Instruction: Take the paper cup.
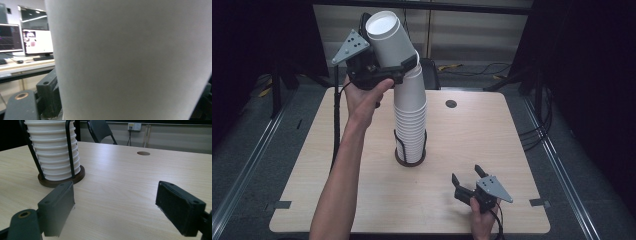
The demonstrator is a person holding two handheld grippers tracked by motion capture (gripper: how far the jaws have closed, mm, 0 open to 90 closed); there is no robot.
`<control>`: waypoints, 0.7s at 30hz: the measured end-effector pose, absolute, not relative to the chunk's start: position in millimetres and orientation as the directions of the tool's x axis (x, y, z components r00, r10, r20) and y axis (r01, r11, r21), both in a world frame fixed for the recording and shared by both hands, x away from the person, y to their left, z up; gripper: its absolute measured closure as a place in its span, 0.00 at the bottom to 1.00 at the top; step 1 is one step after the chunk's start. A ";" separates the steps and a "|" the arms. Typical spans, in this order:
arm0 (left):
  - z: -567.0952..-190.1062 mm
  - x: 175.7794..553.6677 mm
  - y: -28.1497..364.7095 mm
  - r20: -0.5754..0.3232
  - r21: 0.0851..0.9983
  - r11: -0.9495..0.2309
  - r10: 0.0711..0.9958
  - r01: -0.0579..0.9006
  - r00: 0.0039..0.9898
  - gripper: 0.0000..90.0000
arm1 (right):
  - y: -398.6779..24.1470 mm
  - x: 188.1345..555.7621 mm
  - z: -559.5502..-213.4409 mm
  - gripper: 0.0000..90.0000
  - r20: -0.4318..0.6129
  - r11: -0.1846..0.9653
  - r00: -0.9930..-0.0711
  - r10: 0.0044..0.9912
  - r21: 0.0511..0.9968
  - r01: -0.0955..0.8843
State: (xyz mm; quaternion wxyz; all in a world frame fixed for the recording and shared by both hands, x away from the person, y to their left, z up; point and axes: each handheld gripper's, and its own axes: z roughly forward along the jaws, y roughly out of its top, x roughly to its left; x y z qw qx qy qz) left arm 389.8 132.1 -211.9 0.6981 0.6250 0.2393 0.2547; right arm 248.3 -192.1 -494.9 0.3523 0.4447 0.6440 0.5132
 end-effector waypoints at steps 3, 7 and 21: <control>-209.9 386.5 137.0 -0.011 0.995 0.085 0.664 -0.061 0.747 0.15 | -192.1 248.4 -494.9 0.17 0.003 0.077 -0.355 0.935 0.974 0.212; -209.1 383.3 145.9 -0.017 0.993 0.097 0.664 -0.064 0.748 0.15 | -191.9 248.2 -494.9 0.17 0.003 0.078 -0.355 0.935 0.974 0.212; -223.2 372.8 184.9 -0.057 0.995 0.096 0.724 -0.018 0.688 0.15 | -191.6 248.7 -494.9 0.17 0.002 0.079 -0.353 0.936 0.973 0.215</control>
